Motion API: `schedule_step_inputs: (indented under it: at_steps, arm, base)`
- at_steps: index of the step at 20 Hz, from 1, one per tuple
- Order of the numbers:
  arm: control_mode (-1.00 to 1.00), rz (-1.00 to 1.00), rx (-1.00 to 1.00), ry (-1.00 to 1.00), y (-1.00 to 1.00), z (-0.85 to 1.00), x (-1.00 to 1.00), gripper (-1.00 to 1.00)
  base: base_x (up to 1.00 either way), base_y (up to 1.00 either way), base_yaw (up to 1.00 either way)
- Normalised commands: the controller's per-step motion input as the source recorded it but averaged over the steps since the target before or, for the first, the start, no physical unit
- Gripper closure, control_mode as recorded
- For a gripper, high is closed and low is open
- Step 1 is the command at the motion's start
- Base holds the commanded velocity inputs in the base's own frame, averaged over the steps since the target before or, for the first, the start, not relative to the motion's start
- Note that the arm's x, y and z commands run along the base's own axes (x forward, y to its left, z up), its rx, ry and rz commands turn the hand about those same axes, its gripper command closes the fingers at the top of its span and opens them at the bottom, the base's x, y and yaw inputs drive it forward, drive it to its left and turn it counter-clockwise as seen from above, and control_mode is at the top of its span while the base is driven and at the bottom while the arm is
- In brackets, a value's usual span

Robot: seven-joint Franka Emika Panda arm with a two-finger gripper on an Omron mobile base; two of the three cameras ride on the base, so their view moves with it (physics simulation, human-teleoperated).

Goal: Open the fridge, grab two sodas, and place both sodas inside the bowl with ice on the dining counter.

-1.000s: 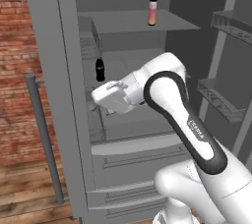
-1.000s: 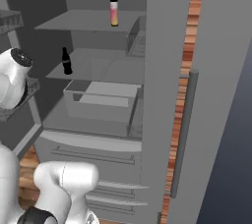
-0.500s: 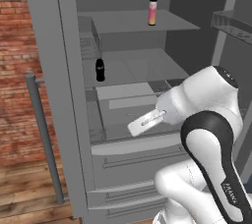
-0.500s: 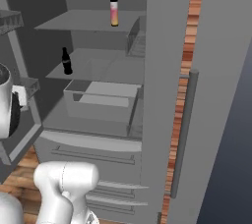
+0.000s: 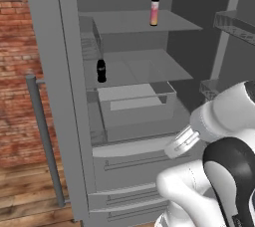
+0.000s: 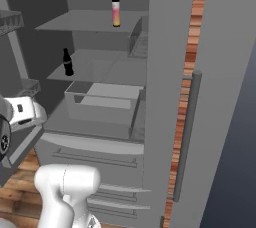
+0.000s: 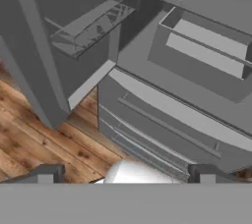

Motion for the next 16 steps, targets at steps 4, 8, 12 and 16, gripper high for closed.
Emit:
schedule_step_inputs:
  at_steps: [4, 8, 12, 16]
  arm:
    - [-1.0, -0.18, -0.19, -0.1, -0.78, -0.32, -0.2, -1.0]
    - [-1.0, -0.13, -0.02, -0.07, -0.19, -0.11, -0.09, -1.0]
    - [-1.0, -0.12, 0.03, -0.04, -0.24, -0.02, 0.09, -1.0]
    - [-1.0, -0.1, 0.08, -0.03, -0.18, -0.02, 0.06, -1.0]
  base:
    - [0.0, 0.0, 0.0]
    - [0.0, 0.0, 0.0]
    - [0.0, 0.0, 0.0]
    - [0.0, 0.0, 0.0]
